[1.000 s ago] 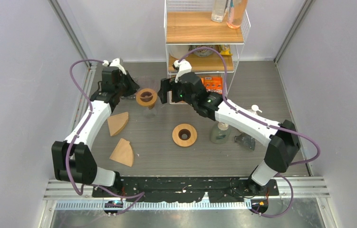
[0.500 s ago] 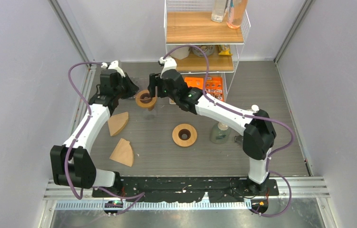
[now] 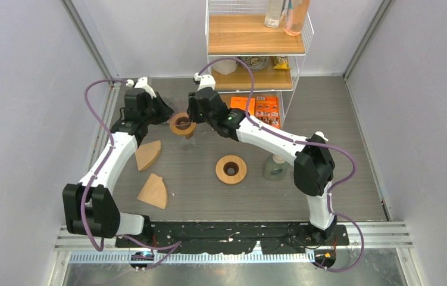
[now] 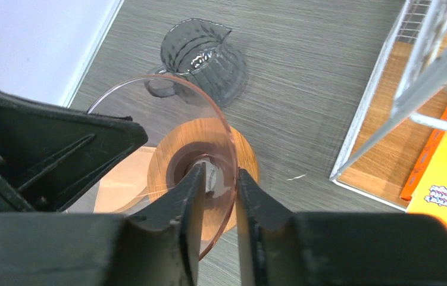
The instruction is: Place the coffee filter in the dripper
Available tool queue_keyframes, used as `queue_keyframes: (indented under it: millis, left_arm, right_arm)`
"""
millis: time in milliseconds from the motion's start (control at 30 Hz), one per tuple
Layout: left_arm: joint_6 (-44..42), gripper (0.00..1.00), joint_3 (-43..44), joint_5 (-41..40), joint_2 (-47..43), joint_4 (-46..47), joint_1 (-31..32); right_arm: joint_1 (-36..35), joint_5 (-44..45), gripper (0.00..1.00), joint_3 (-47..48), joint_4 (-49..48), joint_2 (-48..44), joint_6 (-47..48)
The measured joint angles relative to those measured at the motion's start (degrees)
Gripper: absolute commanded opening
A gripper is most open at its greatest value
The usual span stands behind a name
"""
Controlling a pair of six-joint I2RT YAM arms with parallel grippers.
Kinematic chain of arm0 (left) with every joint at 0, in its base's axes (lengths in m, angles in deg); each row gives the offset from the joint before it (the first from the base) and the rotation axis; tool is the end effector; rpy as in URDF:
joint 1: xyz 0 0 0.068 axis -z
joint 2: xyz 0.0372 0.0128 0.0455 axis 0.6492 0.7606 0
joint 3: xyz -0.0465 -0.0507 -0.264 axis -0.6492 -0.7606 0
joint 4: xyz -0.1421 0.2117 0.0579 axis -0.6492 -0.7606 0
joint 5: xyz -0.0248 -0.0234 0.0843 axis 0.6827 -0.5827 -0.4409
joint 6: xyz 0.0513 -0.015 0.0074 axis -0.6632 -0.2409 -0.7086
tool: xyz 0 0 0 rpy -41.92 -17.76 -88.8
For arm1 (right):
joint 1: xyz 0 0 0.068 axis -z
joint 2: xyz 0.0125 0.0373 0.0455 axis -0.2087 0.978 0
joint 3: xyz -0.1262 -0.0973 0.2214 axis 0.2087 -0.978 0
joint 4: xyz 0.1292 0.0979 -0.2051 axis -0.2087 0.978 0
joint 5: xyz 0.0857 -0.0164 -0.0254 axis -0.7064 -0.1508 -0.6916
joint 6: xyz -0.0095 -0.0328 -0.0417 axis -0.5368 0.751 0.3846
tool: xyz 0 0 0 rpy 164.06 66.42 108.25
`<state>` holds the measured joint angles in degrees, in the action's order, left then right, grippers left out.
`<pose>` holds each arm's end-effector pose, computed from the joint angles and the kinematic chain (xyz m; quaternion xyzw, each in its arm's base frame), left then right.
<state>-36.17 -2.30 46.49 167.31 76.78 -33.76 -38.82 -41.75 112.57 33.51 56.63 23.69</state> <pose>0.3091 -0.0418 0.3059 -0.1219 0.8513 -0.2133 0.4636 0.3087 0.3637 0.3184 -0.1140 0.8253 0.2383 0.4992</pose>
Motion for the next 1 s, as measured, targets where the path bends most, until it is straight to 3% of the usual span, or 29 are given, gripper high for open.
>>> queue_keyframes:
  millis: [100, 1000]
  left_arm:
    - [0.42, 0.00, -0.33, 0.02, 0.02, -0.68, 0.02]
    - [3.48, 0.00, 3.72, -2.05, 0.52, -11.54, 0.26]
  right_arm:
    - [0.37, 0.52, 0.06, 1.31, 0.96, 0.52, -1.05]
    - [2.19, -7.96, 0.05, 18.45, 19.67, 8.11, 1.53]
